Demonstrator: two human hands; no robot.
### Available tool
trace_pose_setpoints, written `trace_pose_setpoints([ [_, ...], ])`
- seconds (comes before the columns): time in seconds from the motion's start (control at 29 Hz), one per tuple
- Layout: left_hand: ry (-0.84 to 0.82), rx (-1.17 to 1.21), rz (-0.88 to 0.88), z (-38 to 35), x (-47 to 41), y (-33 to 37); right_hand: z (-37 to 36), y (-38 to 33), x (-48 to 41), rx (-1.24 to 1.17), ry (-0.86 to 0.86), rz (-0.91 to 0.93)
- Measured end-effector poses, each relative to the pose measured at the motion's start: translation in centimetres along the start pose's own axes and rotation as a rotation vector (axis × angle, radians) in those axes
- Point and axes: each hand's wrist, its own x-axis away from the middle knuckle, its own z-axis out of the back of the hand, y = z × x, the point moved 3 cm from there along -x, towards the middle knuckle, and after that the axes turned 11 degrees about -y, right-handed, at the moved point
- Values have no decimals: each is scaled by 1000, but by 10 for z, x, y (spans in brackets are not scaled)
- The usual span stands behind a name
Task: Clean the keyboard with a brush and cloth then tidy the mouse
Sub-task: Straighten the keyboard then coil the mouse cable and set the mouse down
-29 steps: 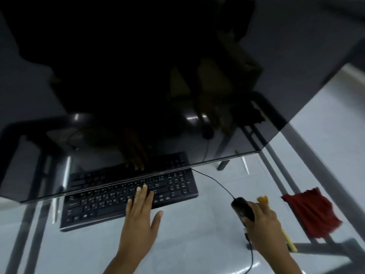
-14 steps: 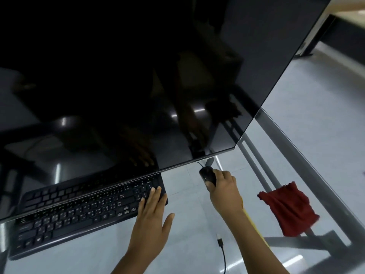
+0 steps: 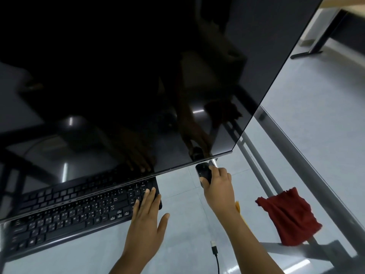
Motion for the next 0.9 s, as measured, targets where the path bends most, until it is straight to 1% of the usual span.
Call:
trace_pose_setpoints([
  [0.34, 52, 37, 14, 6, 12, -12, 1, -5, -4, 72, 24, 54],
  [0.45, 54, 32, 25, 11, 20, -21, 4, -11, 7, 124, 93, 75],
  [0.55, 68, 31, 41, 19, 34, -34, -3, -29, 31, 131, 128, 153],
  [0.66, 86, 32, 55, 27, 48, -48, -26, -61, 60, 107, 45, 266],
  [0.79, 112, 46, 108, 45, 79, -76, -63, -121, 102, 98, -112, 406],
  [0.9, 54, 77, 164, 53, 104, -110, -89, -164, 127, 125, -232, 492],
])
